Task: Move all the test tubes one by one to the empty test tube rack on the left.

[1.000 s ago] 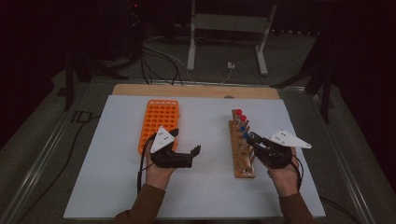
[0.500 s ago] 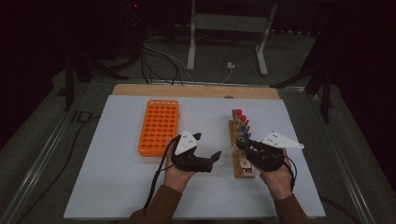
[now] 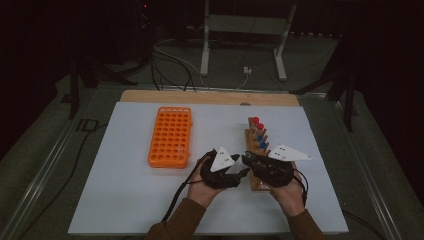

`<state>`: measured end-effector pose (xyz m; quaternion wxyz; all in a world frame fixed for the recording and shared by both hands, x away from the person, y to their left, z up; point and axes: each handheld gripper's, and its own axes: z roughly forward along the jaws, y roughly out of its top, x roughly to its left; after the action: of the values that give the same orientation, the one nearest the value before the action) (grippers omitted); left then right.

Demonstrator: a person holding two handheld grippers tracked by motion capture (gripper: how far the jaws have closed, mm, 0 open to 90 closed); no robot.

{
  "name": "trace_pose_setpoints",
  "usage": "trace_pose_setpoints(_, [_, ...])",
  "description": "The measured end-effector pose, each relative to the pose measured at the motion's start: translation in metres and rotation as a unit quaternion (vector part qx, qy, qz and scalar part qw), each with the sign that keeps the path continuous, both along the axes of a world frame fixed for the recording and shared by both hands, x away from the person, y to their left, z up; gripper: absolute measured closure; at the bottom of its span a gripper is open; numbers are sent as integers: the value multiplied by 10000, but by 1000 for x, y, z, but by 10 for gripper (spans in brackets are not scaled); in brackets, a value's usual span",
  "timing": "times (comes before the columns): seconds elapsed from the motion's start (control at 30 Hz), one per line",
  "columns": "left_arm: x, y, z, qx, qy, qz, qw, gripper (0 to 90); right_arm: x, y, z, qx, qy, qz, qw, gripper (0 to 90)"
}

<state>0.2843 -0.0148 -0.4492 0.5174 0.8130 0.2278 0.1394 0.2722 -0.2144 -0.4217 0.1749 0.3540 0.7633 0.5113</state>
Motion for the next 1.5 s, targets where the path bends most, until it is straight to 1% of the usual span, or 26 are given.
trace_pose_setpoints(0.07, [1,-1,-1,16,29,-31,10000,600,0,1,0,-3,4,31,10000,761])
trace_pose_setpoints(0.1, [1,-1,-1,49,33,-35,10000,600,0,1,0,-3,4,31,10000,761])
trace_pose_setpoints(0.17, [2,-1,-2,68,34,-23,10000,653,-1,2,-1,-3,14,65,10000,762])
trace_pose_setpoints(0.23, [3,-1,-2,80,41,-16,10000,680,0,2,-1,15,28,94,10000,762])
trace_pose_setpoints(0.3, [3,0,-2,35,58,-25,10000,702,0,3,-2,12,48,131,9999,762])
trace_pose_setpoints(0.37, [4,1,-2,48,55,-41,10000,751,-1,4,-3,6,46,163,9999,762])
trace_pose_setpoints(0.43, [4,1,-2,48,54,-60,10000,759,-1,4,-3,29,61,173,9998,760])
trace_pose_setpoints(0.47, [4,1,-2,50,57,-63,10000,760,-1,4,-3,37,64,184,9998,743])
trace_pose_setpoints(0.5, [4,1,-2,55,57,-44,10000,760,-1,3,-3,49,8,243,9997,682])
trace_pose_setpoints(0.57, [4,3,-2,3,79,-6,10000,761,-1,1,-1,145,-65,320,9994,580])
trace_pose_setpoints(0.6, [5,4,-2,-5,82,17,10000,761,-1,1,-1,145,-65,320,9994,580])
trace_pose_setpoints(0.63, [5,5,-2,-7,92,51,9999,761,-1,-1,1,227,-117,333,9991,477])
trace_pose_setpoints(0.67, [6,6,-2,1,90,73,9999,761,-1,-2,1,223,-138,303,9992,426])
trace_pose_setpoints(0.7, [6,8,-2,0,99,105,9999,761,-1,-2,1,223,-138,303,9992,426])
trace_pose_setpoints(0.73, [7,9,-2,-17,107,132,9999,761,0,-4,2,217,-170,213,9994,337])
trace_pose_setpoints(0.77, [7,11,-2,-10,107,161,9998,761,0,-4,2,217,-170,213,9994,337])
trace_pose_setpoints(0.8, [7,13,-2,-15,114,196,9997,761,0,-6,1,164,-190,109,9996,271])
trace_pose_setpoints(0.83, [8,15,-2,-23,116,223,9997,761,0,-6,1,164,-190,109,9996,271])
trace_pose_setpoints(0.9, [8,19,-2,-64,124,290,9995,761,2,-7,0,127,-181,29,9998,180])
trace_pose_setpoints(1.0, [8,27,-2,-83,134,406,9991,761,5,-9,-2,138,-112,-45,9998,97])
trace_pose_setpoints(1.03, [8,30,-1,-84,122,441,9989,761,5,-9,-2,138,-112,-45,9998,97])
trace_pose_setpoints(1.13, [7,41,0,-134,103,566,9983,761,7,-11,-5,75,-64,-133,9999,30])
trace_pose_setpoints(1.23, [7,52,3,-228,96,698,9973,761,9,-14,-7,76,-29,-185,9998,16])
trace_pose_setpoints(1.3, [7,59,4,-283,92,754,9967,761,10,-15,-7,55,-49,-241,9997,6])
trace_pose_setpoints(1.4, [6,69,5,-309,78,837,9960,761,10,-16,-7,69,-58,-280,9996,0])
trace_pose_setpoints(1.5, [5,78,7,-379,84,892,9953,761,9,-17,-7,62,-69,-317,9995,0])
